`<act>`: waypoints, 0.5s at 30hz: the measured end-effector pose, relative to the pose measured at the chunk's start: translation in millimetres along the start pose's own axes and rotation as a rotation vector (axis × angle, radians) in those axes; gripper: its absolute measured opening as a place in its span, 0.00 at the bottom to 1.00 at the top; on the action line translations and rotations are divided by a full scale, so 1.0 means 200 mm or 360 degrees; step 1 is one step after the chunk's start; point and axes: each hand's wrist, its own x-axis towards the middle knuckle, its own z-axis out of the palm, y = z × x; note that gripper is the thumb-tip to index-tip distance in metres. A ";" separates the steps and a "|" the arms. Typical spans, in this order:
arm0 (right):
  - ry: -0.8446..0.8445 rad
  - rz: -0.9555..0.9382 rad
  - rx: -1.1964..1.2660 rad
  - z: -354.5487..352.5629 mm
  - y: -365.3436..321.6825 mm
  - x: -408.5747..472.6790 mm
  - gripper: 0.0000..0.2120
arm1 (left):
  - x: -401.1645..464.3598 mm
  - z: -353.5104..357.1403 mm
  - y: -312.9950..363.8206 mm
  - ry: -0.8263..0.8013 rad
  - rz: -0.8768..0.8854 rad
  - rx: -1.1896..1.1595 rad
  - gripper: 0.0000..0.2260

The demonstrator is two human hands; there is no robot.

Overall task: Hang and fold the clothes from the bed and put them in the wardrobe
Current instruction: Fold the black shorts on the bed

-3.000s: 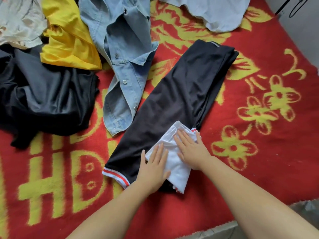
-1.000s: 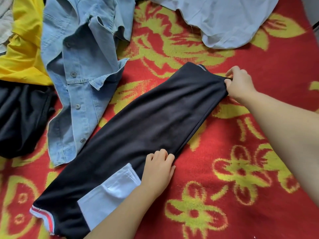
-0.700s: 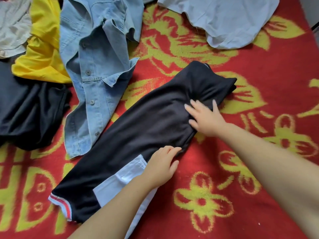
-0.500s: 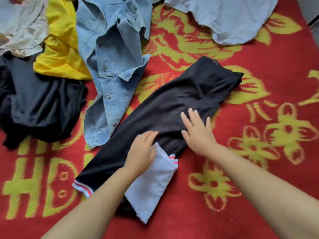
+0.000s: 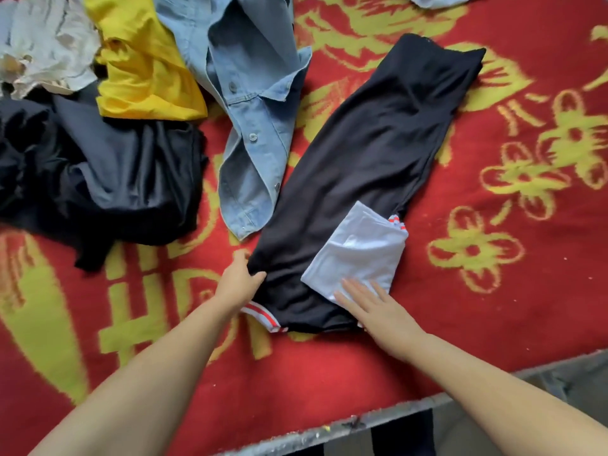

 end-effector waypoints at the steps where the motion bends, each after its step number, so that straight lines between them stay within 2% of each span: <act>1: 0.0045 0.0055 0.0092 0.01 -0.01 0.00 0.36 | -0.01 -0.01 0.00 -0.0009 0.0023 -0.0068 0.16; 4: -0.0042 0.0188 0.0301 0.03 -0.04 -0.02 0.29 | -0.06 -0.03 0.00 0.0042 0.0110 -0.0252 0.08; 6: -0.0126 0.0103 0.0431 0.03 -0.05 -0.10 0.28 | -0.13 -0.07 0.01 -0.0008 0.0088 -0.0404 0.09; 8: -0.0299 0.0074 0.0720 0.01 -0.10 -0.19 0.30 | -0.21 -0.11 0.03 -0.0246 -0.0077 -0.0734 0.09; 12: -0.0617 0.0401 0.1662 -0.17 -0.07 -0.28 0.28 | -0.31 -0.22 0.18 -0.0811 -0.0618 -0.1342 0.09; 13: -0.0563 0.0476 0.1947 -0.24 -0.02 -0.27 0.24 | -0.30 -0.24 0.24 -0.0885 -0.0694 -0.1455 0.10; 15: -0.0213 0.0704 0.2402 -0.32 0.11 -0.26 0.18 | -0.25 -0.26 0.38 -0.0874 -0.0741 -0.1647 0.09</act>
